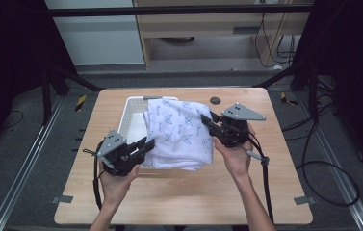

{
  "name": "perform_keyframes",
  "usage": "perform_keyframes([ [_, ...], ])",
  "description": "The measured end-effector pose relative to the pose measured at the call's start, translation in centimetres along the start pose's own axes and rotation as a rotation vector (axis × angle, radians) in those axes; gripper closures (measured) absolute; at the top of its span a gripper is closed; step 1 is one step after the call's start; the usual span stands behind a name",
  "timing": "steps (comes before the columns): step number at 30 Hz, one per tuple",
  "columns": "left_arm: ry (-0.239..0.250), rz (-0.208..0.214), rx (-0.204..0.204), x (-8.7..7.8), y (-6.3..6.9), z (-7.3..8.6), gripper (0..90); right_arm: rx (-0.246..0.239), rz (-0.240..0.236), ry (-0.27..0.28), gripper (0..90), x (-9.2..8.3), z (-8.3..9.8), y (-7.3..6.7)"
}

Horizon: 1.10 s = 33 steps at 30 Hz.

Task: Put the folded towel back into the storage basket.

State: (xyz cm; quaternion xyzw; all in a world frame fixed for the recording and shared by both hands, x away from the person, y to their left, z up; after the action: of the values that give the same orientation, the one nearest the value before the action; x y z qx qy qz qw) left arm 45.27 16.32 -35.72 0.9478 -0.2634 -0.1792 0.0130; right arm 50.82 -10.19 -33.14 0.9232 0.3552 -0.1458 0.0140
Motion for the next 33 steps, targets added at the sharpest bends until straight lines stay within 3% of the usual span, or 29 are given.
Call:
perform_keyframes([
  [9, 0.019, -0.029, -0.044, -0.8, -2.1, -0.6, 75.1, -0.013, -0.017, 0.003, 73.5, 2.0, -1.3, -1.1],
  [18, 0.033, -0.061, -0.056, -1.3, -3.5, -0.9, 75.1, -0.030, -0.024, 0.006, 73.5, 3.5, -2.6, -2.0],
  [33, 0.035, -0.123, -0.087, -1.4, -6.2, -0.7, 75.1, -0.032, -0.027, 0.004, 73.6, 6.7, -2.9, -3.0],
])
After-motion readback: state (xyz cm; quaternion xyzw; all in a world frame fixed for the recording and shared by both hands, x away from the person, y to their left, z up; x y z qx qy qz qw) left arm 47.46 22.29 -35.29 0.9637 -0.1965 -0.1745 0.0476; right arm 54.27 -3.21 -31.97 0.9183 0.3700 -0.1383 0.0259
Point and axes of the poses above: each handheld gripper's, and its own axes: x roughly forward along the jaws, z roughly out of its underside, y roughly to its right, the point moved 4 cm from there along x, roughly forward along the jaws, and after that the axes turned 7 degrees about -z, right-handed, at the moved point
